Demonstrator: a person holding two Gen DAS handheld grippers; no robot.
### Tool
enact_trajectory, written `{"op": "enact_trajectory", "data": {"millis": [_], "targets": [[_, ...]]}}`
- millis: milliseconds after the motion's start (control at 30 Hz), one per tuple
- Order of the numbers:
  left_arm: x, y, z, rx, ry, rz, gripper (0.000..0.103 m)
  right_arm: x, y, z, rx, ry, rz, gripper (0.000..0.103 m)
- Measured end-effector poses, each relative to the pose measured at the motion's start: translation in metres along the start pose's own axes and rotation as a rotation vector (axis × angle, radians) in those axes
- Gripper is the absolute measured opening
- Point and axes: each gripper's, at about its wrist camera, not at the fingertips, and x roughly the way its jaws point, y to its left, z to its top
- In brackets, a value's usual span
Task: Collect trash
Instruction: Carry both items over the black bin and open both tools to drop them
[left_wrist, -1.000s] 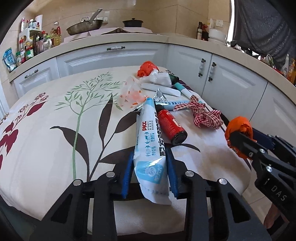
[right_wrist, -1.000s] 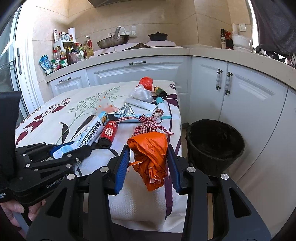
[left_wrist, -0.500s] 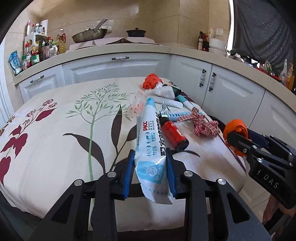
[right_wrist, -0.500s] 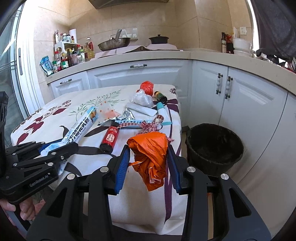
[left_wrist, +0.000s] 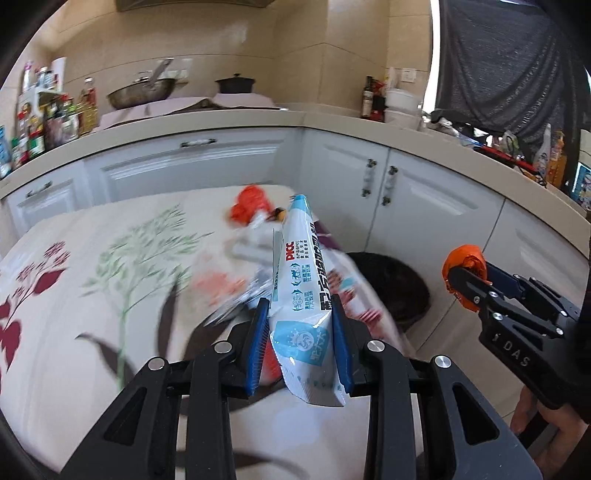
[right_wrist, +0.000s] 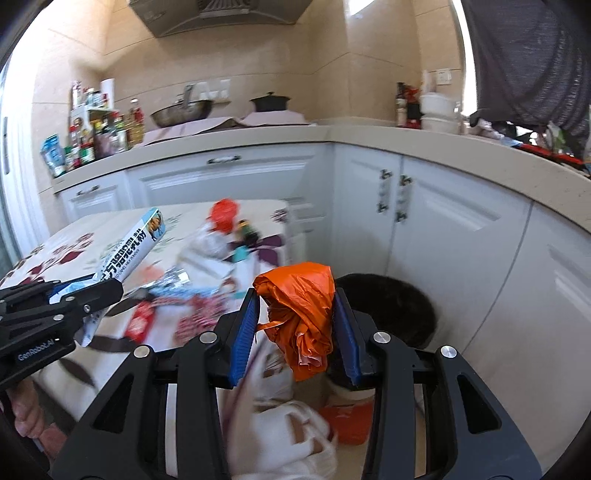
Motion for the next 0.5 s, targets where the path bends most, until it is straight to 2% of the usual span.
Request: {"op": "enact_trajectory", "data": {"millis": [267,500], "targets": [[0.047,-0.051,0.037,0.032,0.025,-0.078,0.033,0.026,-0.053,0.018,0.05,-0.021,-0.074,0.039],[0.09,-0.091,0.061,0.054,0.048,-0.095,0.033,0.055,-0.098,0.032,0.082,-0.021,-0.116,0.039]]}}
